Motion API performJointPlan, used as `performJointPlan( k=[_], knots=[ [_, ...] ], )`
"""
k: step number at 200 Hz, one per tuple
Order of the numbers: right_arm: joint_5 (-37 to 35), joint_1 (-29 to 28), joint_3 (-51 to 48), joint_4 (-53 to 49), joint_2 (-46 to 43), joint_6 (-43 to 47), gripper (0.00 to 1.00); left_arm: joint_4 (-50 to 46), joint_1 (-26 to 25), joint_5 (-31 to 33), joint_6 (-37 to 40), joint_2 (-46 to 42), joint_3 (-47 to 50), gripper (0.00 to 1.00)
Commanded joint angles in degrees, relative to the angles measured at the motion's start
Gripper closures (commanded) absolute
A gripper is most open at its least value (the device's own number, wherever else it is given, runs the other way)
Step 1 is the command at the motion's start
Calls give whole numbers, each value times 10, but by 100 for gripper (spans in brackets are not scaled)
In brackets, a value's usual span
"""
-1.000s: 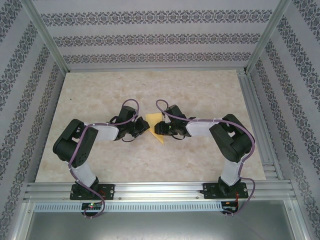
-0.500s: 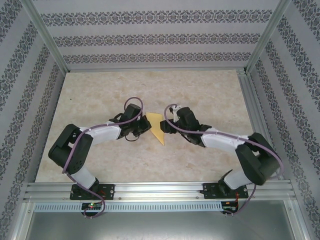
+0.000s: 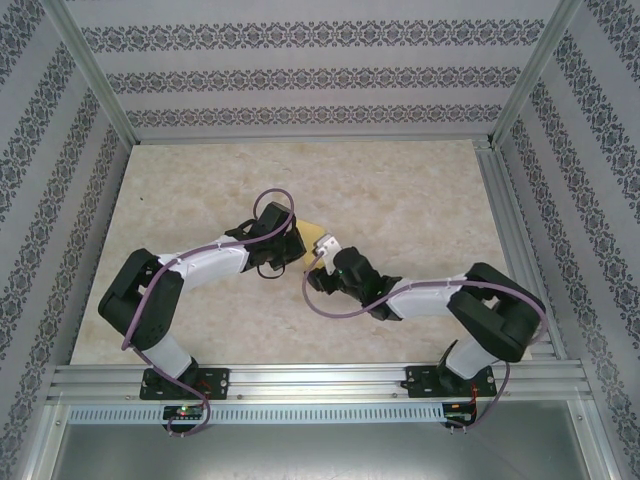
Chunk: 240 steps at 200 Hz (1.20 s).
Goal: Fold a paper plane with a square sheet of paper (pick it up from the middle)
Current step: Fold the wing for the fifth time at the center of the table.
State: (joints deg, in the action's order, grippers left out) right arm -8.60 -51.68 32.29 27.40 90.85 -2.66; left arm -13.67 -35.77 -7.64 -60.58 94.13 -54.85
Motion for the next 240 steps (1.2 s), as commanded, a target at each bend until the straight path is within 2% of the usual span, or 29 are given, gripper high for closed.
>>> performJointPlan(
  k=[1,36,70,104,135,195,240],
  knots=[
    [-38,-20,-5,71,40,40,42,-31,-7,18,-16,4,-15,99],
    [-50,-26,-16,130,72,56,45,-33,-7,18,-25,3,-14,99],
    [-53,-25,-12,147,97,70,55,-37,-7,18,-30,0,-19,99],
    [-51,-17,-20,189,120,74,58,-37,-7,16,-36,0,-19,99],
    [-34,-5,-25,227,141,67,66,-34,-7,15,-45,-1,-15,100],
    [8,14,-34,276,163,55,66,-31,-6,14,-59,-1,-12,100],
    [12,18,-29,279,164,59,67,-40,-6,17,-56,2,-18,100]
  ],
)
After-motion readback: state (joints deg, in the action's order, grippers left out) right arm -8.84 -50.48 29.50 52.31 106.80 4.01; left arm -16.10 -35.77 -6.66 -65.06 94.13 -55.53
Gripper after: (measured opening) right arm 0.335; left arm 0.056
